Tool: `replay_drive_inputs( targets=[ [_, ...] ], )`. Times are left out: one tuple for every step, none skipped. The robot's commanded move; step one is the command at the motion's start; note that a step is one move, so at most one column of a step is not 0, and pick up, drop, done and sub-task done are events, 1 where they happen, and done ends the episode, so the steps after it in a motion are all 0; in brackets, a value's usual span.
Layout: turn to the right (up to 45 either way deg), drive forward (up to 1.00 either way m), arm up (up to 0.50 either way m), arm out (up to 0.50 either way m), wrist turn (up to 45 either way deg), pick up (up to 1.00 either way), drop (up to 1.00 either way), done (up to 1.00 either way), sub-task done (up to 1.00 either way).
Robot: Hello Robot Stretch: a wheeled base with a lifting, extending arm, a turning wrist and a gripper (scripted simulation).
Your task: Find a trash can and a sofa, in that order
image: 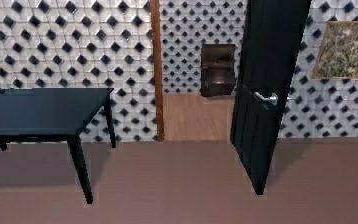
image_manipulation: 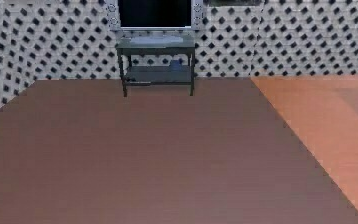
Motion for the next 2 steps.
replay_drive_inputs(
  targets=[
    [3.0,0.00,0.00,0.00,0.0,0.00,0.00,0.00,0.00],
    [0.0,1.00,0.00,0.00,0.0,0.00,0.00,0.00,0.00]
  ],
)
